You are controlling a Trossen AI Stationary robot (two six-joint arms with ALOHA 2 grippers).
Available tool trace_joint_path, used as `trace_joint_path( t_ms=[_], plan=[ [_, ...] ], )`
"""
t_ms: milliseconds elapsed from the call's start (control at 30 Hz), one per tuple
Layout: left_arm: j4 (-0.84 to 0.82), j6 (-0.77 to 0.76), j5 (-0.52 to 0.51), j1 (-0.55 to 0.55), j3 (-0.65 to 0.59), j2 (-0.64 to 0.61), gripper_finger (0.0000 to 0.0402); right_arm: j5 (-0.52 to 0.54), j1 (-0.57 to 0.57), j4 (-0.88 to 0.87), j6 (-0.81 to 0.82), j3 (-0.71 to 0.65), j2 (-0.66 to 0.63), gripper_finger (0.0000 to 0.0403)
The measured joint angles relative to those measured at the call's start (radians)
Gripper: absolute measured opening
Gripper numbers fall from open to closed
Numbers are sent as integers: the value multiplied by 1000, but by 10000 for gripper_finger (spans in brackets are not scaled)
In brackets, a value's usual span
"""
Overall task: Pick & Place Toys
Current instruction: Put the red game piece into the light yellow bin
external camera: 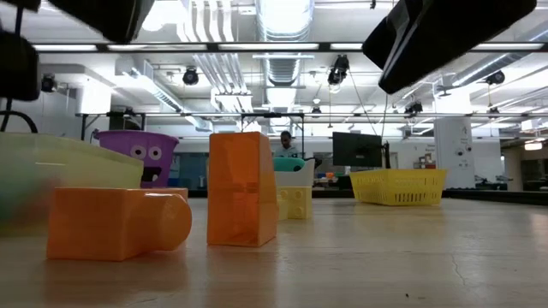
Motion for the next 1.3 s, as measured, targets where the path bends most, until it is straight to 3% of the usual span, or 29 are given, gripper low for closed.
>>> trace_joint_path(
  t_ms=[167, 400, 533, 700, 867, 1100, 1300],
  plan=[
    [-85, 45, -4, 4, 60, -1, 78, 0, 0, -1, -6, 6, 0, 19],
    [-161, 39, -8, 8, 79, -1, 9, 0, 0, -4, -7, 6, 0, 19],
    [-159, 36, -9, 17, 78, -1, 9, 0, 0, -5, -10, 13, 0, 19],
    [-148, 7, 4, 18, 78, -2, 49, 0, 0, -5, -10, 18, 0, 19],
    [-142, -112, 81, 13, 71, -3, 126, 0, 0, -8, -8, 17, 0, 19],
    [-66, -306, 88, -36, 27, -3, 227, 0, 0, -8, -7, 16, 0, 19],
    [-34, -372, 46, -54, -26, -3, 241, 0, 0, -8, -6, 18, 0, 19]
  ],
)
